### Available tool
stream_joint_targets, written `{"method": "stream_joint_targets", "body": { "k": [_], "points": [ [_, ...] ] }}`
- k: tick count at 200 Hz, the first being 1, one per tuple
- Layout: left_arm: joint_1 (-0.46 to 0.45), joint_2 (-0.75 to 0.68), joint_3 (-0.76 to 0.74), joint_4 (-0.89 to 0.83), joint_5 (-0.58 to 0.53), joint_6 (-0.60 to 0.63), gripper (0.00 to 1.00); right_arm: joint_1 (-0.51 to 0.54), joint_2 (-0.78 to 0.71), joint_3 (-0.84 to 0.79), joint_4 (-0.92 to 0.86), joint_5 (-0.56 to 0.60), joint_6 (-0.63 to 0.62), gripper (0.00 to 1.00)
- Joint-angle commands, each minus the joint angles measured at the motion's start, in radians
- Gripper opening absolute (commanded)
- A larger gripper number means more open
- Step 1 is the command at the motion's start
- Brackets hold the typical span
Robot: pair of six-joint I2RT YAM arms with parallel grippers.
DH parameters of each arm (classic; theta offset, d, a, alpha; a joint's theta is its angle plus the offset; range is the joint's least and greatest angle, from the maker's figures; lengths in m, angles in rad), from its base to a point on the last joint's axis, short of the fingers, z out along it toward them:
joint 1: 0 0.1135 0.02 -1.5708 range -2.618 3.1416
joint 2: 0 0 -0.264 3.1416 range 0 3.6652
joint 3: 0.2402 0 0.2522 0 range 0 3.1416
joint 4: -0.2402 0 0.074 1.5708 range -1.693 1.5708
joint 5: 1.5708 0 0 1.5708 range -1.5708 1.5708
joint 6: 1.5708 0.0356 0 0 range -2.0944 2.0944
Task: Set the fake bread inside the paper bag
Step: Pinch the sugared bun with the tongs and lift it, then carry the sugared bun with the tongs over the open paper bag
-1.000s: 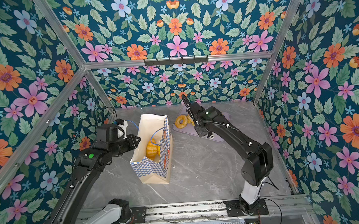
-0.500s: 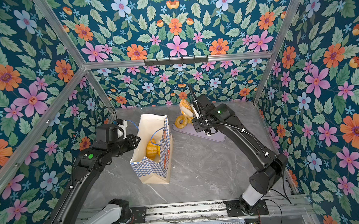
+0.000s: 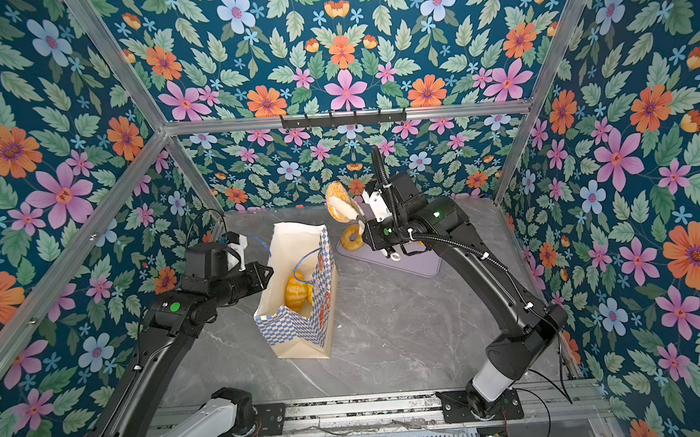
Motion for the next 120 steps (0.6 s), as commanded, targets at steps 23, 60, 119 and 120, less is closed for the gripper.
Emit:
{"method": "stream_joint_targets", "body": {
  "k": [23,60,119,120],
  "points": [
    [0.001,-0.006,-0.001,0.007,-0.001,-0.002,0.20,0.002,0.004,0.020,0.077,-0.121,0.038,0.31],
    [0.001,-0.008,0.000,0.004,-0.004,-0.004,0.20,0.009,0.013,0.032,0.100,-0.184,0.059,0.31],
    [0.001,-0.014,-0.005,0.003,-0.006,-0.011,0.20,0.040,0.089,0.098,0.101,-0.264,0.072,0.31],
    [0.001,-0.014,-0.005,0.003,-0.007,-0.011,0.20,0.041,0.090,0.099,0.100,-0.265,0.072,0.31]
  ]
}}
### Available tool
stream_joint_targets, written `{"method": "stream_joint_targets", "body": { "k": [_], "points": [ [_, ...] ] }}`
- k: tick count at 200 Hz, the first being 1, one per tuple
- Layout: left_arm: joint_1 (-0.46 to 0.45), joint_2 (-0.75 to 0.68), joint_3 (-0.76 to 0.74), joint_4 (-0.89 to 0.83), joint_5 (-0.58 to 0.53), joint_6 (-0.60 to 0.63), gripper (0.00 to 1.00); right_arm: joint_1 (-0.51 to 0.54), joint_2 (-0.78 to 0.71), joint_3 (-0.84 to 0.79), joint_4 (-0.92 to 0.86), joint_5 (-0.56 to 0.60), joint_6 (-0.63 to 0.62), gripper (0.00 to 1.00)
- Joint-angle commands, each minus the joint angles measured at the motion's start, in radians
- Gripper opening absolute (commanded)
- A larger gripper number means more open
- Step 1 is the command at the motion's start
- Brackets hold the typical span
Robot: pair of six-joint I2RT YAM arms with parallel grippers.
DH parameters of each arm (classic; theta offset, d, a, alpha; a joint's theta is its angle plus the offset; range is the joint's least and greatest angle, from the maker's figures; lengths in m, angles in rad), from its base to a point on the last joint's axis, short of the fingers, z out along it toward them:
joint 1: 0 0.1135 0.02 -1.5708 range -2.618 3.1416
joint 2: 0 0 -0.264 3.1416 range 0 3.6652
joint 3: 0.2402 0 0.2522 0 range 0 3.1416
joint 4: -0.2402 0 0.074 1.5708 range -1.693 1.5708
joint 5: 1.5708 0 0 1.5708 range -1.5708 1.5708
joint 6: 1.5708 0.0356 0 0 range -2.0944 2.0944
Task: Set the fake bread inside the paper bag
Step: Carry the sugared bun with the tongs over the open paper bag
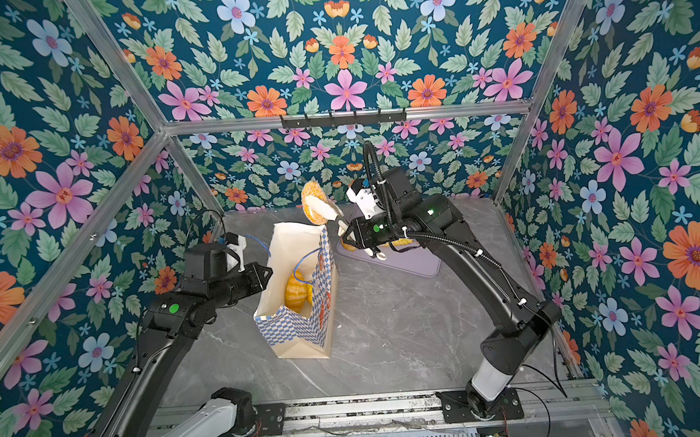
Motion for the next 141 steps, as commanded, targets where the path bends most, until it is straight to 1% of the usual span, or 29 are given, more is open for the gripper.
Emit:
{"method": "stream_joint_targets", "body": {
  "k": [1,26,66,141],
  "points": [
    [0.002,-0.005,-0.002,0.006,-0.004,0.002,0.20,0.013,0.037,0.031,0.049,-0.062,0.006,0.32],
    [0.001,-0.005,-0.002,0.005,-0.006,0.000,0.20,0.032,0.075,0.071,0.021,-0.085,-0.003,0.32],
    [0.001,-0.005,-0.002,0.004,-0.006,0.000,0.20,0.063,0.123,0.128,-0.049,-0.086,-0.037,0.33],
    [0.000,-0.004,-0.006,0.005,-0.006,-0.001,0.20,0.078,0.147,0.138,-0.122,-0.103,-0.075,0.36]
  ]
}}
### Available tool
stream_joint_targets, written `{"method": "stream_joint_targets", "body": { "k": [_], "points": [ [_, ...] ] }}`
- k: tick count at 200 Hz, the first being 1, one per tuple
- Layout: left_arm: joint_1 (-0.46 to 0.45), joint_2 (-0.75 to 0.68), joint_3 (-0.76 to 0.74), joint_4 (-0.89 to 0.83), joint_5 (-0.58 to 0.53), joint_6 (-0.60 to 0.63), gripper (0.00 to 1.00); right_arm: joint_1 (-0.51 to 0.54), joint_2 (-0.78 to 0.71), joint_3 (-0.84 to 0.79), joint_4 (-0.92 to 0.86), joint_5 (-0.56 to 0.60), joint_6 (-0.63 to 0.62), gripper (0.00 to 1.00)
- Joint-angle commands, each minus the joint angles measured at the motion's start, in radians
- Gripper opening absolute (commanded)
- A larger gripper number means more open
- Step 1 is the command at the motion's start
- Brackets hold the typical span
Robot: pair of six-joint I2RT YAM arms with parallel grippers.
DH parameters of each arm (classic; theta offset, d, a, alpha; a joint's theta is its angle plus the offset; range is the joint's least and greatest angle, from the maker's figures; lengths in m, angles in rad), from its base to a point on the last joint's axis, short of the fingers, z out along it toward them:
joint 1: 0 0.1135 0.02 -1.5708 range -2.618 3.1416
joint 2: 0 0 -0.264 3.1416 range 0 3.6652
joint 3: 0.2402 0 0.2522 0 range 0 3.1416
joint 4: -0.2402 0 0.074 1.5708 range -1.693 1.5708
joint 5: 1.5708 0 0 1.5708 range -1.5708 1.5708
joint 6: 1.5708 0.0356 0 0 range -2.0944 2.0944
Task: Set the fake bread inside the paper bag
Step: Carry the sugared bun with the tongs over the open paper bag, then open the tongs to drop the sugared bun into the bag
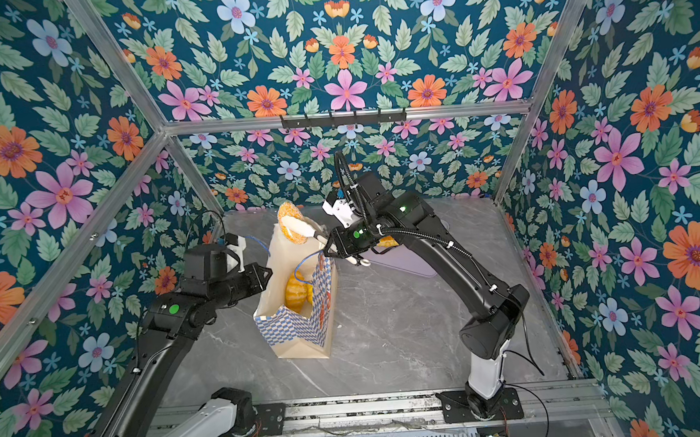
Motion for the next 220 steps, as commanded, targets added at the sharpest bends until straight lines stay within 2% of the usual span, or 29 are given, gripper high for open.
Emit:
{"method": "stream_joint_targets", "body": {
  "k": [1,119,220],
  "points": [
    [0.001,0.000,-0.001,0.007,-0.002,0.001,0.20,0.004,0.003,0.006,-0.011,-0.022,-0.031,0.36],
    [0.001,0.006,0.011,0.007,0.002,0.003,0.20,0.011,0.005,0.013,-0.029,-0.002,-0.038,0.50],
    [0.001,0.008,0.012,0.006,0.001,0.003,0.20,0.013,-0.029,0.007,0.028,0.093,-0.010,0.47]
  ]
}}
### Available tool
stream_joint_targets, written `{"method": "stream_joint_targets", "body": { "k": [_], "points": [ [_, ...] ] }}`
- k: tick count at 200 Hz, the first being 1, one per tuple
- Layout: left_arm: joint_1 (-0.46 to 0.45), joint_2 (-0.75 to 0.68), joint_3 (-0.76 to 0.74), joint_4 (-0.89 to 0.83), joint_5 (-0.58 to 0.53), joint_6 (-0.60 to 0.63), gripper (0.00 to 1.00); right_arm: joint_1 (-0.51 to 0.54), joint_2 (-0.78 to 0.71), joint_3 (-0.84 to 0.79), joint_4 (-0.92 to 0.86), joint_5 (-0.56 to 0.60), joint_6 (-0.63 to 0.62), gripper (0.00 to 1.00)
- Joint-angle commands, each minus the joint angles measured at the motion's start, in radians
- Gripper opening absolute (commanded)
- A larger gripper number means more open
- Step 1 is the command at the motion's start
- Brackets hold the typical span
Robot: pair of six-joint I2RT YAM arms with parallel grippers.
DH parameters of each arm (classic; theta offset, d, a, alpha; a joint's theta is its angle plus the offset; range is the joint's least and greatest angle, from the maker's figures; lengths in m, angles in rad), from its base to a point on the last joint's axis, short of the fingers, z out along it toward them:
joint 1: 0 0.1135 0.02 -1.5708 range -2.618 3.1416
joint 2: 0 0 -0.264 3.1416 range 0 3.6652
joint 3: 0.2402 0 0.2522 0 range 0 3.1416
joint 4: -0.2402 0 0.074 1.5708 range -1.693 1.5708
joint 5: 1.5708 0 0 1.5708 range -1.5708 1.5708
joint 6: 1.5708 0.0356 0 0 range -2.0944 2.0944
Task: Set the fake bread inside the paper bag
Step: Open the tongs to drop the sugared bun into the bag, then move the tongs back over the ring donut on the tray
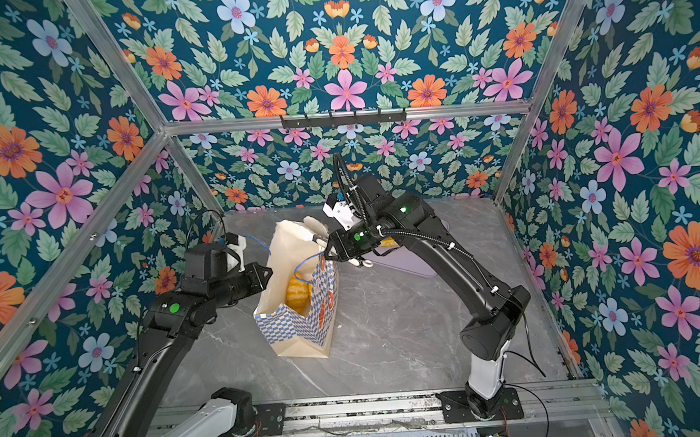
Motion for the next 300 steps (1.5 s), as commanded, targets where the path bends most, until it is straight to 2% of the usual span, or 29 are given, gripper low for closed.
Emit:
{"method": "stream_joint_targets", "body": {
  "k": [1,77,179,300],
  "points": [
    [0.001,0.002,0.007,0.007,0.001,0.003,0.20,0.002,-0.015,0.000,0.054,0.038,0.009,0.47],
    [0.001,-0.004,0.004,0.006,-0.002,0.004,0.20,-0.022,-0.092,-0.049,0.143,0.124,0.057,0.46],
    [0.001,0.003,0.006,0.011,0.002,0.004,0.20,-0.210,-0.267,-0.321,0.278,0.076,0.200,0.46],
    [0.000,-0.001,0.001,0.012,-0.002,0.004,0.20,-0.322,-0.190,-0.562,0.377,-0.049,0.264,0.45]
  ]
}}
